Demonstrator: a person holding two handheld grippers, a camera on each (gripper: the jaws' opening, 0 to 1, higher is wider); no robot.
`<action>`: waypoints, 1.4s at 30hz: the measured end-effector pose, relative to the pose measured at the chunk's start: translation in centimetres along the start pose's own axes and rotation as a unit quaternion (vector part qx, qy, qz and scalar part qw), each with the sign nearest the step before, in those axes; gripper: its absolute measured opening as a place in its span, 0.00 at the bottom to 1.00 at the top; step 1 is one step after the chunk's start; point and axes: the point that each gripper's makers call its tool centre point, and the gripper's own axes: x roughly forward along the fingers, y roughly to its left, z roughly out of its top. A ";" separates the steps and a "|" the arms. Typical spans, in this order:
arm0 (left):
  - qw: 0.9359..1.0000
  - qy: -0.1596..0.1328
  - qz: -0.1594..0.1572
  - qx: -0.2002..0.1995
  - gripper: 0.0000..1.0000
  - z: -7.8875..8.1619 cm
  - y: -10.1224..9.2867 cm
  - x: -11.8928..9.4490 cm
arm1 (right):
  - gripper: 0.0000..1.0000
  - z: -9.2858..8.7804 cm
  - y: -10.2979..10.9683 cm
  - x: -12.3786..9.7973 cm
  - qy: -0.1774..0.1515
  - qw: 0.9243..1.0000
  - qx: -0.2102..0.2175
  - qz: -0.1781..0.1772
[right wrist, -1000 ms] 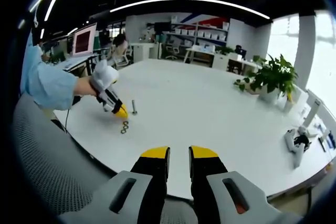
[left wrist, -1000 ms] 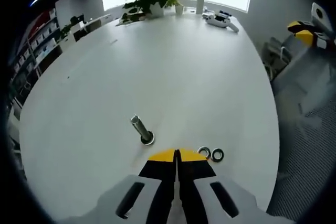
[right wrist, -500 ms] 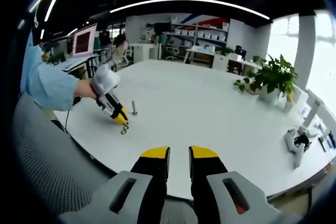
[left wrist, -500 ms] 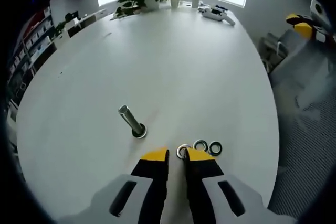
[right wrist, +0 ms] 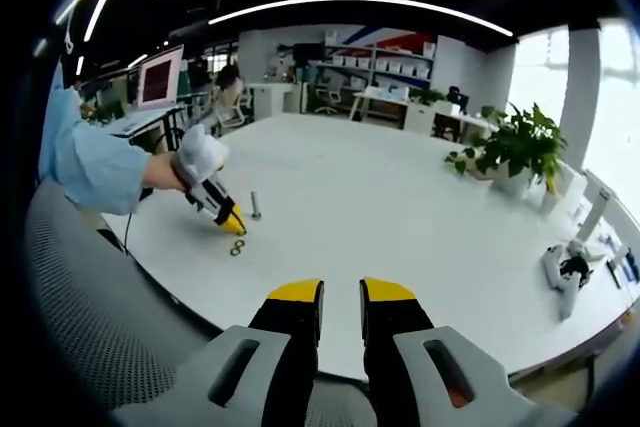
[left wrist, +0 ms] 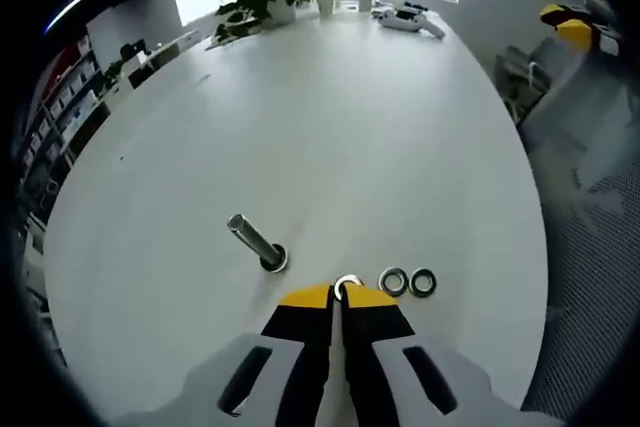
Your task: Place the washer onto the threaded stud by aligning its center hole with the stud, sliding it down to the base, and recovering from edge contact or off-axis alignment until the washer reaches the visible bottom stop.
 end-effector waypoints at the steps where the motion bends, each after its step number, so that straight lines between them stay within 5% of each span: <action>1: 1.000 -0.006 0.002 0.001 0.00 0.3 0.0 -0.2 | 0.17 0.0 0.0 0.0 0.000 1.000 0.000 0.000; 23: 0.996 -0.072 0.038 -0.020 0.00 4.9 3.5 -4.6 | 0.17 -0.1 -0.1 0.0 0.000 1.000 0.001 -0.001; 42: 0.997 -0.055 0.039 -0.024 0.00 4.8 5.4 -4.3 | 0.17 0.0 0.0 0.0 -0.001 1.000 0.003 0.000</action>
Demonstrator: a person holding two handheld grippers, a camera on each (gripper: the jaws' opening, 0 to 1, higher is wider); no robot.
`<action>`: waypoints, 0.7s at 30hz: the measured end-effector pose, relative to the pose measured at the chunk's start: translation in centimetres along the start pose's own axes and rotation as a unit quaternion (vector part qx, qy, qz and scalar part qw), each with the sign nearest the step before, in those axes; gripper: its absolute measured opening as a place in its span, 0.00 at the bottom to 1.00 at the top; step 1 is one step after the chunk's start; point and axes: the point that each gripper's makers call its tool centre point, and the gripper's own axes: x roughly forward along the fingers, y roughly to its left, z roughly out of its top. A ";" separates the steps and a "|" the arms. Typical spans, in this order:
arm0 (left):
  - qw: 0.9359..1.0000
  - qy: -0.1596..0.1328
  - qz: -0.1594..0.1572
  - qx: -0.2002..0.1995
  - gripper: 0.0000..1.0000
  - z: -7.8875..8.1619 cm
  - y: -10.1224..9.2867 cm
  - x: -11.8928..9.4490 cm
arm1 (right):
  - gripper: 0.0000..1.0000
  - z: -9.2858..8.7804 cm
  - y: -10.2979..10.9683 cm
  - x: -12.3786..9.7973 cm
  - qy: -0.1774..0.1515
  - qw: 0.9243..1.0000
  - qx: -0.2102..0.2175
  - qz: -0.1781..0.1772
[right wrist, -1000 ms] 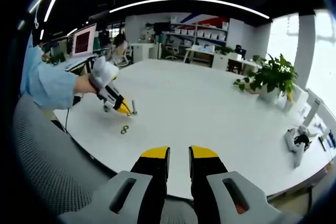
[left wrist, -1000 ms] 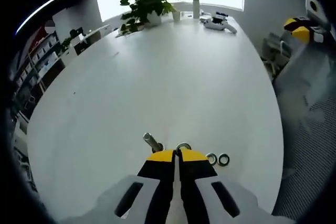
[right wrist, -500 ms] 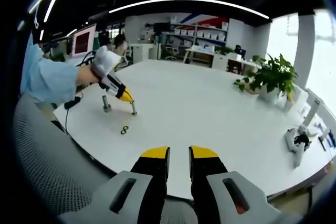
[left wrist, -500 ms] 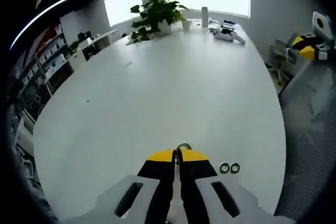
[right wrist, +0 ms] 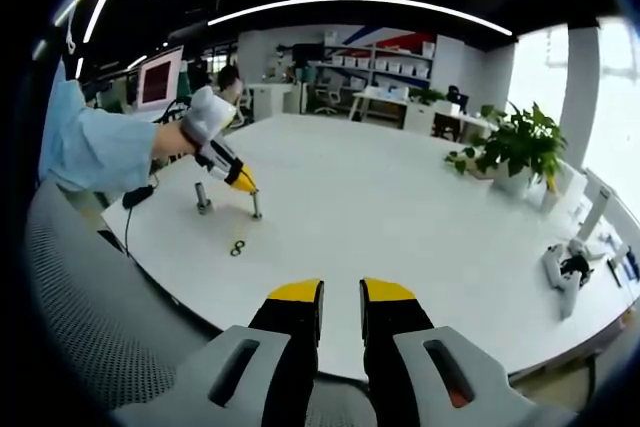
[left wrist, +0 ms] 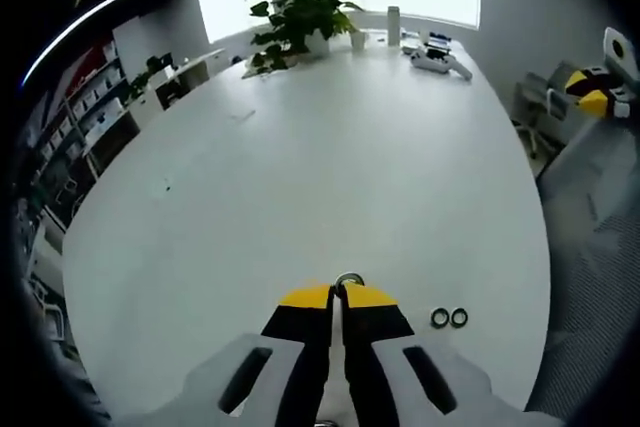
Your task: Place the washer onto the threaded stud by aligning its center hole with the stud, sliding it down to the base, and recovering from edge contact or off-axis alignment until the washer reaches the visible bottom stop.
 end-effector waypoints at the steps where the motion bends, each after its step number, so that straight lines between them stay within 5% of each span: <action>1: 1.000 0.001 -0.003 0.000 0.00 0.0 -0.1 0.0 | 0.17 0.0 0.0 0.0 0.000 1.000 0.000 0.000; 21: 1.000 0.007 -0.002 0.013 0.08 0.3 0.2 -0.4 | 0.17 0.1 0.0 0.0 -0.004 1.000 -0.001 0.002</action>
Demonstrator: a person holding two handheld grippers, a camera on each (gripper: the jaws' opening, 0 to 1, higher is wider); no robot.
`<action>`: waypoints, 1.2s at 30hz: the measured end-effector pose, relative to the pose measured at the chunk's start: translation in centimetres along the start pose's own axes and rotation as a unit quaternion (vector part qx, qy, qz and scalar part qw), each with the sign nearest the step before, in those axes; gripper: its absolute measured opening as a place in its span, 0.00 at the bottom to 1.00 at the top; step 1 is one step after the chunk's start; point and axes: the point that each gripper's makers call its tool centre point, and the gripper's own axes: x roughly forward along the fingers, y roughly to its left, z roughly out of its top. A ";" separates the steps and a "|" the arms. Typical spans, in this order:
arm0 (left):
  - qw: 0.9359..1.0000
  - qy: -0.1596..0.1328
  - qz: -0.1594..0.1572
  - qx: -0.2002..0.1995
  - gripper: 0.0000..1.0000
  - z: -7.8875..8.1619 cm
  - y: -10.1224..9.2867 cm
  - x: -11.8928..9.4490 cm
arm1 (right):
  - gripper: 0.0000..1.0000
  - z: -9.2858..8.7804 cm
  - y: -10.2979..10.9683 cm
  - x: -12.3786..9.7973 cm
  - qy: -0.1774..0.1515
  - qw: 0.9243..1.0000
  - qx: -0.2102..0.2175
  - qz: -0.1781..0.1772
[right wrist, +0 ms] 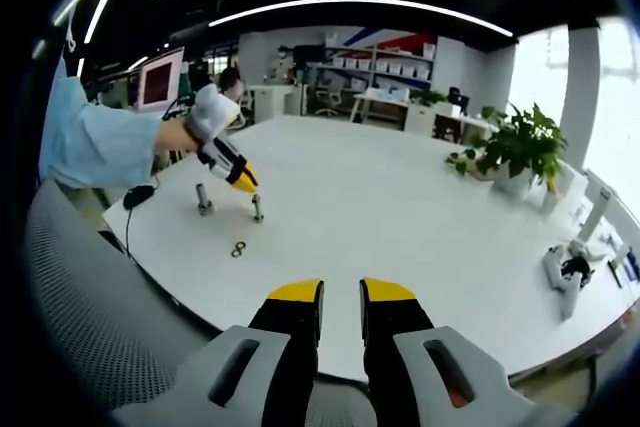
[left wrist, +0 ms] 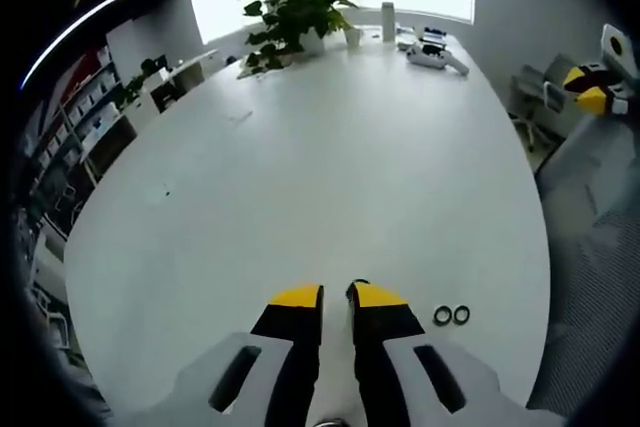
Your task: Place the washer onto the threaded stud by aligning its center hole with the stud, sliding it down to the base, and recovering from edge contact or off-axis alignment until the washer reaches the visible bottom stop.
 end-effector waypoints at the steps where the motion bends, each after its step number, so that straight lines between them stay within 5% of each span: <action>1: 1.000 -0.001 0.001 0.001 0.08 0.0 0.0 -0.1 | 0.17 0.0 0.0 0.0 0.000 1.000 0.000 0.000; 19: 0.999 -0.046 0.018 -0.016 0.10 1.8 -2.0 -4.6 | 0.17 0.2 0.1 0.0 -0.006 1.000 -0.003 0.002; 32: 0.995 -0.078 0.034 -0.057 0.10 1.1 -4.9 -9.5 | 0.17 0.4 0.4 -0.2 -0.015 1.000 -0.007 0.003; 34: 0.994 -0.082 0.041 -0.063 0.10 0.8 -5.4 -10.2 | 0.17 0.2 0.3 -0.1 -0.007 1.000 -0.004 0.001; 36: 0.990 -0.101 0.042 -0.088 0.13 0.6 -6.8 -11.1 | 0.17 -1.0 0.5 0.0 0.034 0.999 -0.009 0.005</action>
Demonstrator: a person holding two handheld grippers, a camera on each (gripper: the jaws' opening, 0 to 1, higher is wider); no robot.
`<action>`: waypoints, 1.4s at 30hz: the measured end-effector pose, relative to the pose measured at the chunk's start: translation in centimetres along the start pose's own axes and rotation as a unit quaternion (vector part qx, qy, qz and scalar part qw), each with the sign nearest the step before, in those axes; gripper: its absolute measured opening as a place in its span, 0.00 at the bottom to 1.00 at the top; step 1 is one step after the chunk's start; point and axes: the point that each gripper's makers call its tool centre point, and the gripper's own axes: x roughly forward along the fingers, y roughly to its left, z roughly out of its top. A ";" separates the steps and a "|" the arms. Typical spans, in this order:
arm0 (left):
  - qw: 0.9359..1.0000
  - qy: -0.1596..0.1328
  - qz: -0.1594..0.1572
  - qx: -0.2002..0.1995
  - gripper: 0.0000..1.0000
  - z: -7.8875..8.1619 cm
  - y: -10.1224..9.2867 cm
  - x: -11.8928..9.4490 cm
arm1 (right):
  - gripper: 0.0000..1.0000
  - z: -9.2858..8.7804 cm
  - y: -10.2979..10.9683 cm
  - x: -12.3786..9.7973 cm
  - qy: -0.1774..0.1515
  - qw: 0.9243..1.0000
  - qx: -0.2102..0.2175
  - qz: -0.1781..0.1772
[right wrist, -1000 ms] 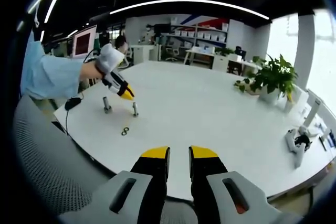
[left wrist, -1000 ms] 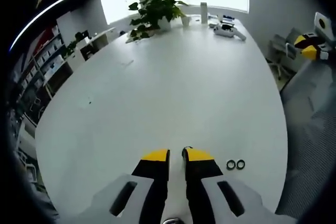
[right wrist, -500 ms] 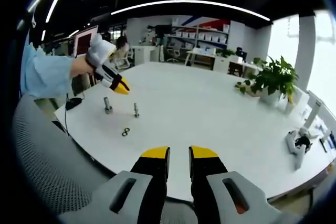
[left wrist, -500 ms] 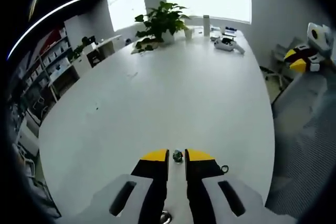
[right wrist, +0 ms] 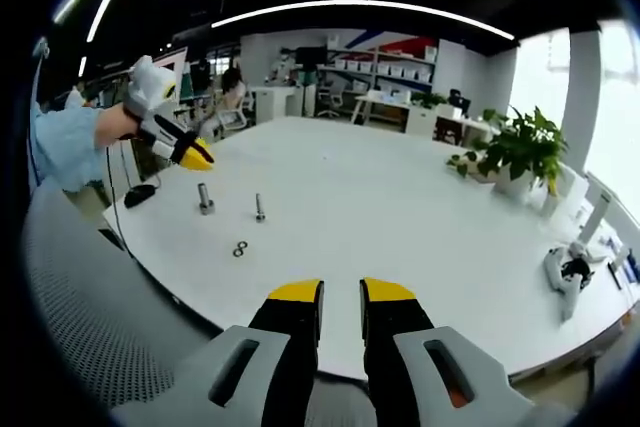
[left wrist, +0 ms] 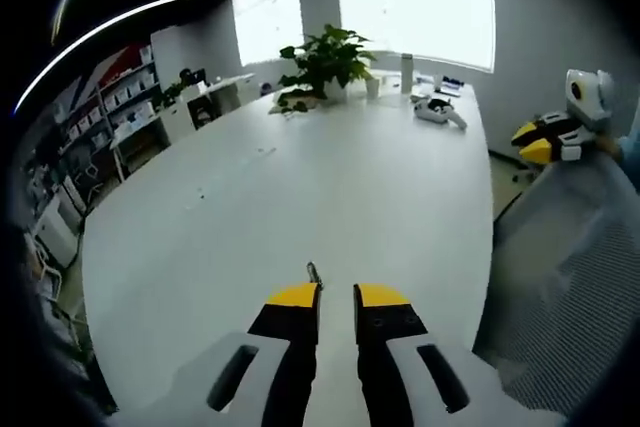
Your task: Place the washer onto the threaded stud by aligning its center hole with the stud, sliding it down to the base, and recovering from edge contact or off-axis alignment until the washer reaches the visible bottom stop.
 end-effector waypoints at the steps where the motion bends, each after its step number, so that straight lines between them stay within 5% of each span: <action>1: 1.000 -0.001 0.000 -0.004 0.13 -0.2 -0.5 -0.3 | 0.17 0.1 0.2 0.1 0.001 1.000 -0.004 0.002; 16: 0.996 -0.034 0.016 -0.080 0.19 -2.8 -6.2 -7.6 | 0.17 -0.2 -0.3 -0.1 -0.009 1.000 -0.007 0.001; 25: 0.992 -0.053 -0.005 -0.111 0.20 -2.8 -9.2 -7.9 | 0.17 0.0 -0.2 -0.2 -0.012 1.000 -0.008 0.000; 31: 0.993 -0.067 -0.030 -0.094 0.17 -1.9 -11.5 -6.7 | 0.17 -0.3 -0.1 -0.3 -0.006 1.000 -0.012 0.005; 39: 0.993 -0.065 -0.028 -0.092 0.17 -2.4 -12.4 -6.8 | 0.18 -0.5 0.0 -0.4 -0.003 1.000 -0.016 0.009; 41: 0.996 -0.044 0.004 -0.075 0.17 -3.3 -11.8 -7.2 | 0.18 -0.5 0.0 -0.4 -0.003 1.000 -0.017 0.010; 42: 0.998 -0.034 0.037 -0.027 0.17 -3.8 -11.0 -7.4 | 0.18 -0.5 0.0 -0.4 -0.004 1.000 -0.017 0.010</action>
